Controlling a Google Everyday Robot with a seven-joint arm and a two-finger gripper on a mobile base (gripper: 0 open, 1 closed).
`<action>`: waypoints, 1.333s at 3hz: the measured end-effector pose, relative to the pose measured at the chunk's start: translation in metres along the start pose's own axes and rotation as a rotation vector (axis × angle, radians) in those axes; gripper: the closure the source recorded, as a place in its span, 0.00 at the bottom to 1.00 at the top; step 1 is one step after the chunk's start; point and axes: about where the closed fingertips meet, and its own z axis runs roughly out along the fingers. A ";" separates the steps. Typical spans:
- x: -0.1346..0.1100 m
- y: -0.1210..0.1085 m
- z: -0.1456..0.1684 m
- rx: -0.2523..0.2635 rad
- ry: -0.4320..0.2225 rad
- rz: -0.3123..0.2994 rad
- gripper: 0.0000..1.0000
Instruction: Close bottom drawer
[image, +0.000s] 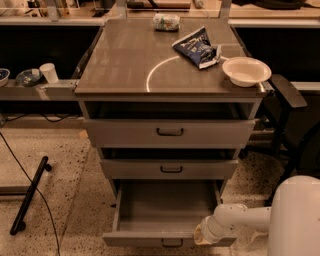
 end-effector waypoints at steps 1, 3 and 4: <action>0.000 0.000 0.000 0.000 0.000 0.000 1.00; -0.004 0.008 0.004 -0.022 0.009 0.000 1.00; -0.002 0.027 0.011 -0.043 0.018 0.000 1.00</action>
Offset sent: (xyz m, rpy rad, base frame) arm -0.0015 0.0244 -0.0398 0.0071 0.0231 -0.0161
